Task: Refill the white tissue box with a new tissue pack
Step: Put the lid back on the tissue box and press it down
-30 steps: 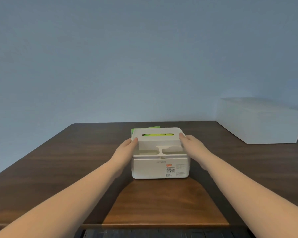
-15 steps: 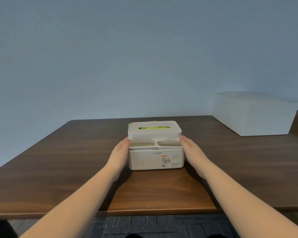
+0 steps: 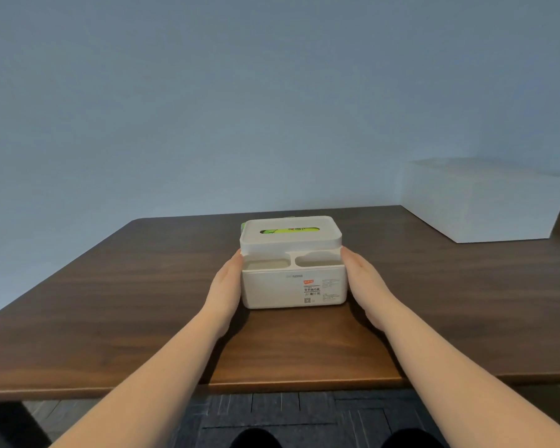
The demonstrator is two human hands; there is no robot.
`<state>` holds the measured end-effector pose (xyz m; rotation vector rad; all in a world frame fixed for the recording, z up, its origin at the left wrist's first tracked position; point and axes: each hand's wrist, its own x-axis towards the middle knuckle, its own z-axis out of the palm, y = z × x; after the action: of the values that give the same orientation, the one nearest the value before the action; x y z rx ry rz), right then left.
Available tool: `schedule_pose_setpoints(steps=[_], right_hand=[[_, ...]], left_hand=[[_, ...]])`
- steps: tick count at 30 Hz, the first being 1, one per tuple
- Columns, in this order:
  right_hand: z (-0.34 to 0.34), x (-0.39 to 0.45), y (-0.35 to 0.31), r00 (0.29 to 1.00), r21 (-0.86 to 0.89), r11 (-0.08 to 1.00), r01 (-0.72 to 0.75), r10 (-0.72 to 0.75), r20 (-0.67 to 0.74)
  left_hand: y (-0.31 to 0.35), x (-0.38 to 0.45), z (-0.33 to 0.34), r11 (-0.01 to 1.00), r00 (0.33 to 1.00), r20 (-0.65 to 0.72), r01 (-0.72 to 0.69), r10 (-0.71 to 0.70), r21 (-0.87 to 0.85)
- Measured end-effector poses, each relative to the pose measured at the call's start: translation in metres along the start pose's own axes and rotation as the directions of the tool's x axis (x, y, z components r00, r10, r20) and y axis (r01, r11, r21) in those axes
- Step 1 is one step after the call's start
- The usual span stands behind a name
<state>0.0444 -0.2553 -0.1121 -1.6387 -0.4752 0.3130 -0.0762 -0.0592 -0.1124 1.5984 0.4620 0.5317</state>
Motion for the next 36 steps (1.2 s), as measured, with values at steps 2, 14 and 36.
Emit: schedule_pose_setpoints(steps=[2, 14, 36], right_hand=[[-0.001, 0.000, 0.002, 1.000, 0.030, 0.999, -0.022, 0.022, 0.002], [-0.018, 0.012, 0.002, 0.999, 0.084, 0.996, -0.005, 0.002, 0.033], [-0.169, 0.168, 0.028, 0.944, 0.075, 0.997, -0.024, 0.047, -0.326]], left_hand=[[0.000, 0.000, 0.004, 0.999, 0.998, -0.046, 0.034, -0.036, -0.042], [0.007, 0.019, 0.027, 0.999, 0.998, -0.065, 0.000, -0.003, -0.051], [0.003, 0.160, 0.227, 0.984, 0.997, 0.079, -0.004, 0.018, -0.179]])
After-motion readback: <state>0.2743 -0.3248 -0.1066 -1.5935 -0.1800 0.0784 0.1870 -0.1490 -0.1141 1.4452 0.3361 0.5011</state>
